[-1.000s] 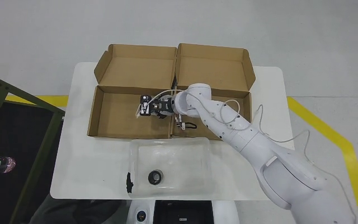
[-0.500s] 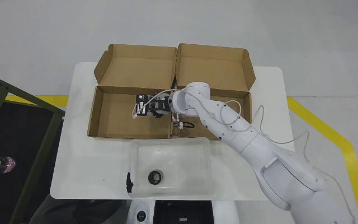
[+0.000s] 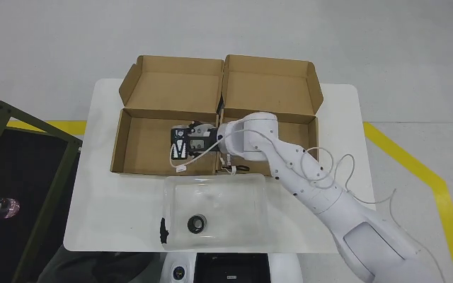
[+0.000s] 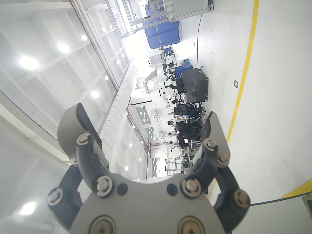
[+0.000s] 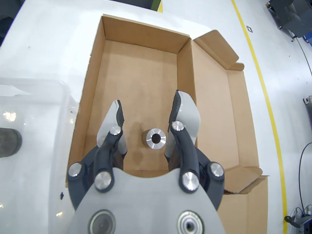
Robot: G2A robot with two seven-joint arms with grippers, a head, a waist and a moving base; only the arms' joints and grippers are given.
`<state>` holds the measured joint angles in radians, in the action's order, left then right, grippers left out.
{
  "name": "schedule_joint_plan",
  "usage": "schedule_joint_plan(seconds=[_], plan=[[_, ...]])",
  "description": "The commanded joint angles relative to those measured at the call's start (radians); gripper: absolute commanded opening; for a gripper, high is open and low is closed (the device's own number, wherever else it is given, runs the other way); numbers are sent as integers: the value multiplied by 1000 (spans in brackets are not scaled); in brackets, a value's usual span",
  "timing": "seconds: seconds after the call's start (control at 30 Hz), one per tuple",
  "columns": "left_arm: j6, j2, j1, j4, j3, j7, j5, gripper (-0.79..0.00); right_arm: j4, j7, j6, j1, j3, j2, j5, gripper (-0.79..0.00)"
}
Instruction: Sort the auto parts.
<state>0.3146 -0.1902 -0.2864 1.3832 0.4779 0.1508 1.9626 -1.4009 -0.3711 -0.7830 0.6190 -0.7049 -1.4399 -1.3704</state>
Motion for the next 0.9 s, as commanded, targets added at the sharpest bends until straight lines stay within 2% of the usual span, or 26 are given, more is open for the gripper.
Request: schedule_joint_plan(seconds=[0.0,0.3,0.67,0.87], plan=[[0,0,0,0,0,0,0,0,-60,-9,-14,37,-19,12,-4,-419],[0,0,0,0,0,0,0,0,-271,-33,-92,194,-63,53,-23,-397],[0,0,0,0,0,0,0,0,-399,-23,-182,338,-77,91,-42,-394],[0,0,0,0,0,0,0,0,-444,-18,-224,422,-90,115,-77,-354]])
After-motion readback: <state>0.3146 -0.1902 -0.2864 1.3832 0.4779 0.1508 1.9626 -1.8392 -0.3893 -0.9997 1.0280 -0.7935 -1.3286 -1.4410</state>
